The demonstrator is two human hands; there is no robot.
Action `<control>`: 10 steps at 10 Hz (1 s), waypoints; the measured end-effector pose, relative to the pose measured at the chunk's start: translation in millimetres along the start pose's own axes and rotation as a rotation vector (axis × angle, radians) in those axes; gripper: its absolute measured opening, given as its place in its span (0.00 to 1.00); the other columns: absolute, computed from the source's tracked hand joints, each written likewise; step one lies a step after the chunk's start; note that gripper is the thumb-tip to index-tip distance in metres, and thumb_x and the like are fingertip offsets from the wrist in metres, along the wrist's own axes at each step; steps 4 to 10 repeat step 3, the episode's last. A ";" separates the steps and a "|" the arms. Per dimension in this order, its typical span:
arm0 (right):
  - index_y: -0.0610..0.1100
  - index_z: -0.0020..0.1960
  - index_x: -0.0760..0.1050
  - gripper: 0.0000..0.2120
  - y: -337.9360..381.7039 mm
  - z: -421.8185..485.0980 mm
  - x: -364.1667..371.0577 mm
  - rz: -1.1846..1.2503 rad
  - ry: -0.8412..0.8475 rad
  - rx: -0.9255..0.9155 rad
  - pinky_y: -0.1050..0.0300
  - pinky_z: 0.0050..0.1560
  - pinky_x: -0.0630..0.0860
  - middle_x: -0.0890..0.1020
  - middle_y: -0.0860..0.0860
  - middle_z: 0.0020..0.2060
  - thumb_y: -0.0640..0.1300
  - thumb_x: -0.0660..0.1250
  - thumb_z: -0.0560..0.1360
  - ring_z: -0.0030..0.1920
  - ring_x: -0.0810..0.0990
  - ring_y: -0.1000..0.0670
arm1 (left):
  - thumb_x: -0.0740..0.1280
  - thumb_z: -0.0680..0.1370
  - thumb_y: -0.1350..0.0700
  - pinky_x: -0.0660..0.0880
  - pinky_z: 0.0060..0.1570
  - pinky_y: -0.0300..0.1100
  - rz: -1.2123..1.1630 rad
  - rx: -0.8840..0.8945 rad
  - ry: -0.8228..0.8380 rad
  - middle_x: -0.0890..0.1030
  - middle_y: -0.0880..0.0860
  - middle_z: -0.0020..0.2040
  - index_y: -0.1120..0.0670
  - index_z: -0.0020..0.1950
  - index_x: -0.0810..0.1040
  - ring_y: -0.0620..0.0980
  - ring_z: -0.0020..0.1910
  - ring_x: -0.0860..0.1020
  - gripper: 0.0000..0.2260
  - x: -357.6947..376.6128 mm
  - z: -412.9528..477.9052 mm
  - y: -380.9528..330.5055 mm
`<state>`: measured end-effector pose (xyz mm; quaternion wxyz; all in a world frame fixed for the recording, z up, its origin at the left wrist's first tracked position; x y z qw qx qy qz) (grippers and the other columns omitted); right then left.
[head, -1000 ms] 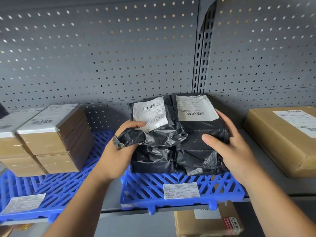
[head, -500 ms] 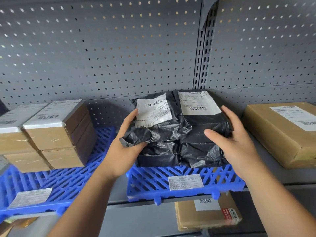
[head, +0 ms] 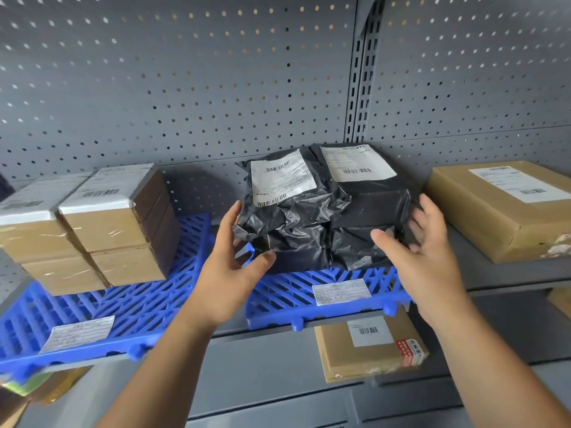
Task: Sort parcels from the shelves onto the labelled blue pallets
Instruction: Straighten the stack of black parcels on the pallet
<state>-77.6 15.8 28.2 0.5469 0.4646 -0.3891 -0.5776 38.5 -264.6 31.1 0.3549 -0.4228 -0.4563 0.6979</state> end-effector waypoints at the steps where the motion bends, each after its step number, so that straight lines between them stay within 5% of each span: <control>1: 0.68 0.75 0.56 0.47 5.0 -15.6 -4.6 -0.075 -0.026 -0.003 0.58 0.65 0.64 0.66 0.61 0.76 0.67 0.74 0.62 0.74 0.65 0.61 | 0.73 0.69 0.40 0.73 0.62 0.40 0.036 -0.011 -0.018 0.70 0.40 0.74 0.26 0.76 0.56 0.40 0.72 0.71 0.40 2.7 -13.0 -4.8; 3: 0.64 0.76 0.59 0.46 21.9 -43.4 -13.4 -0.085 -0.009 -0.030 0.58 0.65 0.67 0.66 0.61 0.74 0.68 0.71 0.61 0.72 0.66 0.60 | 0.74 0.78 0.50 0.70 0.72 0.48 0.127 0.015 -0.126 0.69 0.41 0.76 0.39 0.80 0.58 0.43 0.72 0.70 0.36 0.1 -49.9 -14.9; 10: 0.64 0.76 0.59 0.46 21.9 -43.4 -13.4 -0.085 -0.009 -0.030 0.58 0.65 0.67 0.66 0.61 0.74 0.68 0.71 0.61 0.72 0.66 0.60 | 0.74 0.78 0.50 0.70 0.72 0.48 0.127 0.015 -0.126 0.69 0.41 0.76 0.39 0.80 0.58 0.43 0.72 0.70 0.36 0.1 -49.9 -14.9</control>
Point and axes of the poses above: each hand's wrist, its own z-axis towards the middle knuckle, its own x-axis out of the palm, y = z × x, the point moved 5 cm from there along z, towards the middle knuckle
